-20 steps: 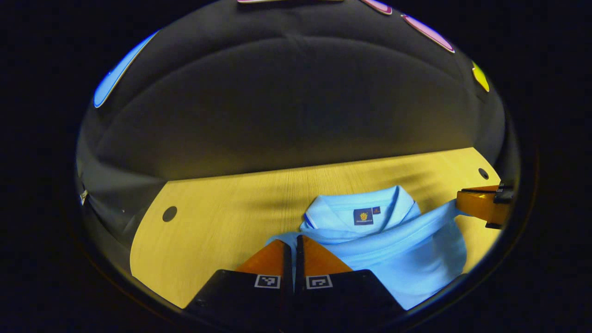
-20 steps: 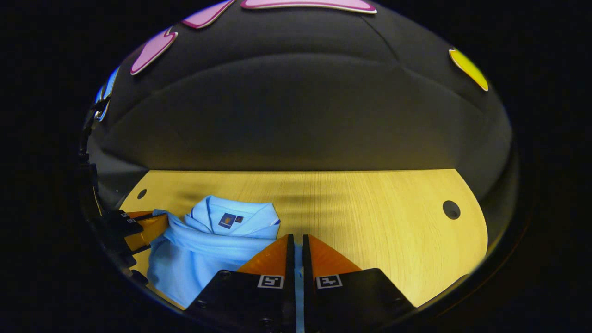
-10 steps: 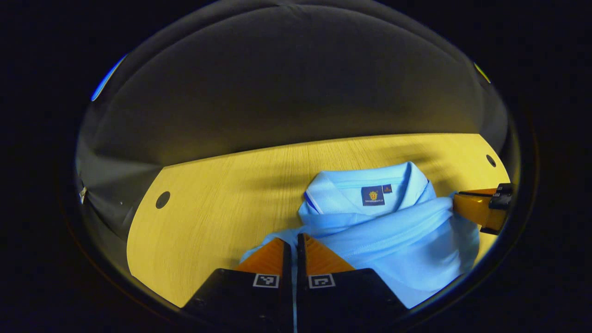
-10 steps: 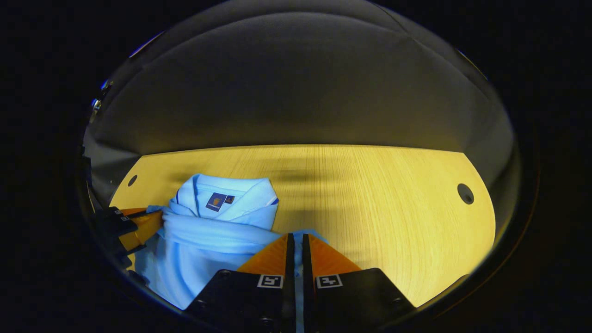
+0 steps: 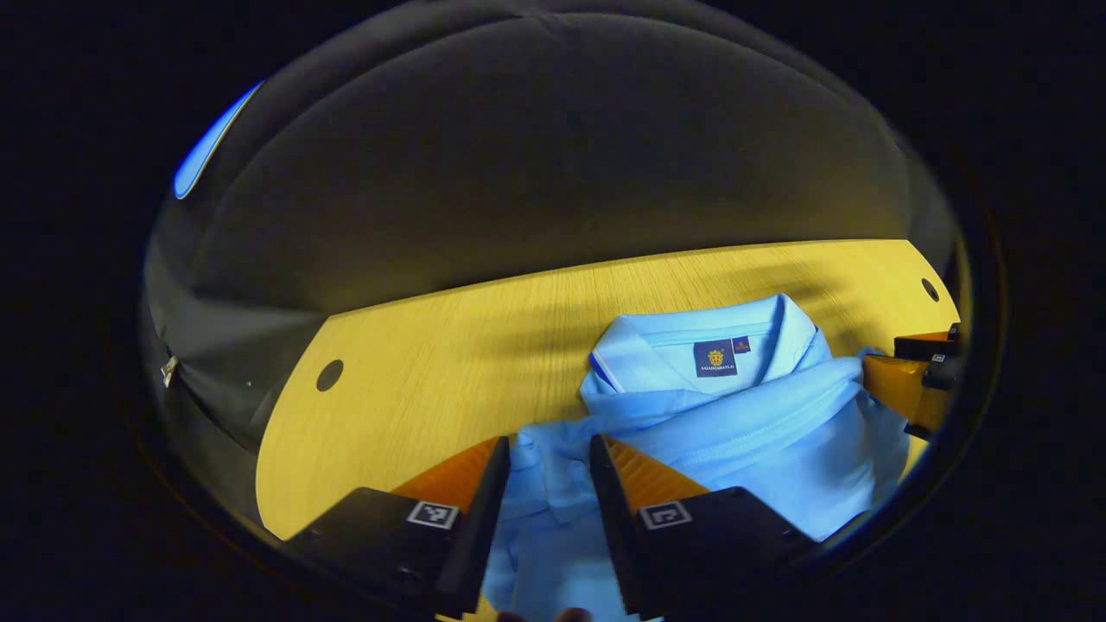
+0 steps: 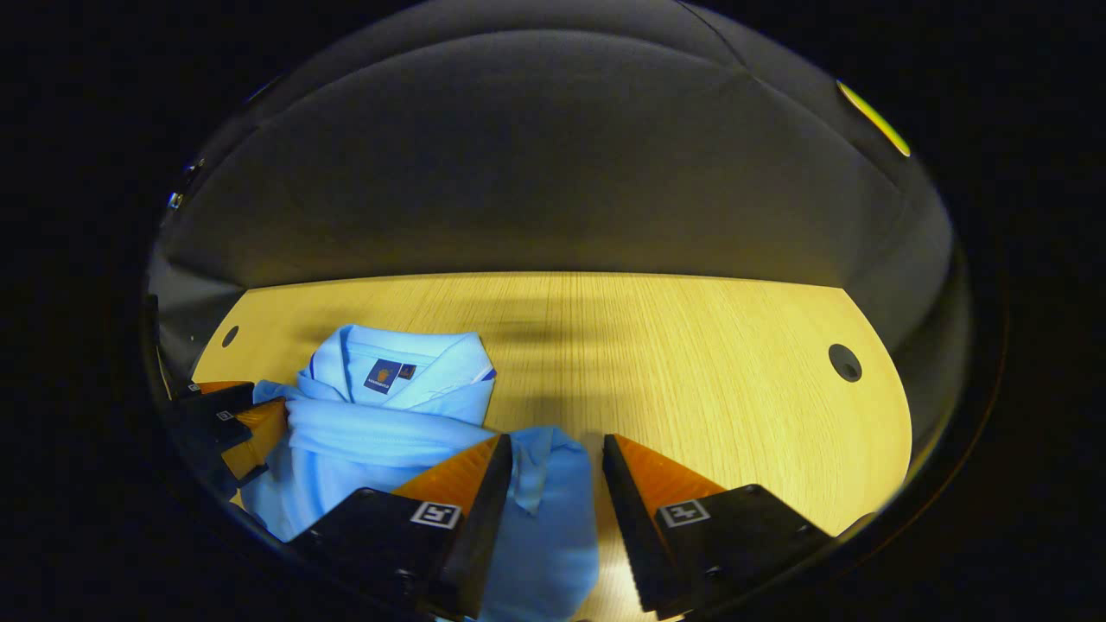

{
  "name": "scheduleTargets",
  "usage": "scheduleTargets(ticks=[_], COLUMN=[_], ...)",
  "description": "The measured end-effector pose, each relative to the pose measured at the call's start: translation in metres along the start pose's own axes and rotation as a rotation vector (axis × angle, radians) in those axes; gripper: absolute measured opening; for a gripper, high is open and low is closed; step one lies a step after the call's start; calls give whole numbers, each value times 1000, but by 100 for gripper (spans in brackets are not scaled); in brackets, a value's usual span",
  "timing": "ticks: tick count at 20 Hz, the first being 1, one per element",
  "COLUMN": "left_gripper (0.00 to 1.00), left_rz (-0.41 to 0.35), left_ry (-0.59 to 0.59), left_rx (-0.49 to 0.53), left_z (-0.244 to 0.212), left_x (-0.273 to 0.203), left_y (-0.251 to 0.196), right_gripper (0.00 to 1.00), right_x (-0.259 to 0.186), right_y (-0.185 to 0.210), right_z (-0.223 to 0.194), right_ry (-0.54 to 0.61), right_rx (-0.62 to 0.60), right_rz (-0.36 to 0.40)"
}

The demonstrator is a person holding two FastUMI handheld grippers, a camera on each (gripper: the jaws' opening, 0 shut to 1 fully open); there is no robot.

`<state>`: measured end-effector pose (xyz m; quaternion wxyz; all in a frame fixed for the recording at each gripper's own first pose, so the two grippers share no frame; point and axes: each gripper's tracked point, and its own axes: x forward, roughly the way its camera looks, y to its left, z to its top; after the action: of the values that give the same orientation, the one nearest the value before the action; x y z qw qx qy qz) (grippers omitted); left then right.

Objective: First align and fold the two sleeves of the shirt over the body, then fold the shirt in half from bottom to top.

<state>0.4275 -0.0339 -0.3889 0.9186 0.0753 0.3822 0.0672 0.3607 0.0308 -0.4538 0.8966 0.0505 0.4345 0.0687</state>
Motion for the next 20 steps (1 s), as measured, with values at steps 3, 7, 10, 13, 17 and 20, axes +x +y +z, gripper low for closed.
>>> scheduleTargets(ticks=[3,7,10,13,17,20], left_gripper=[76,88,90,90,90,90], left_rz=[5,-31,-51,-68,-90,-113], left_ry=[-12,-67,-164,-289,-409,-472], left_rx=[24,21,10,2,-84,-174], left_z=[2,12,27,35,28,12], left_x=[-9,-34,-76,-144,-248,-325], left_y=[0,-7,-4,8,22,39], right_gripper=[78,77,88,92,93,93], right_x=[-10,-36,-83,-146,-244,-319], right_y=[-3,7,19,23,35,36], right_z=[-1,13,35,47,52,45], right_ry=[-7,-80,-195,-289,-404,-462], right_rx=[6,30,14,-19,-22,21], right_rz=[-3,37,85,101,130,132])
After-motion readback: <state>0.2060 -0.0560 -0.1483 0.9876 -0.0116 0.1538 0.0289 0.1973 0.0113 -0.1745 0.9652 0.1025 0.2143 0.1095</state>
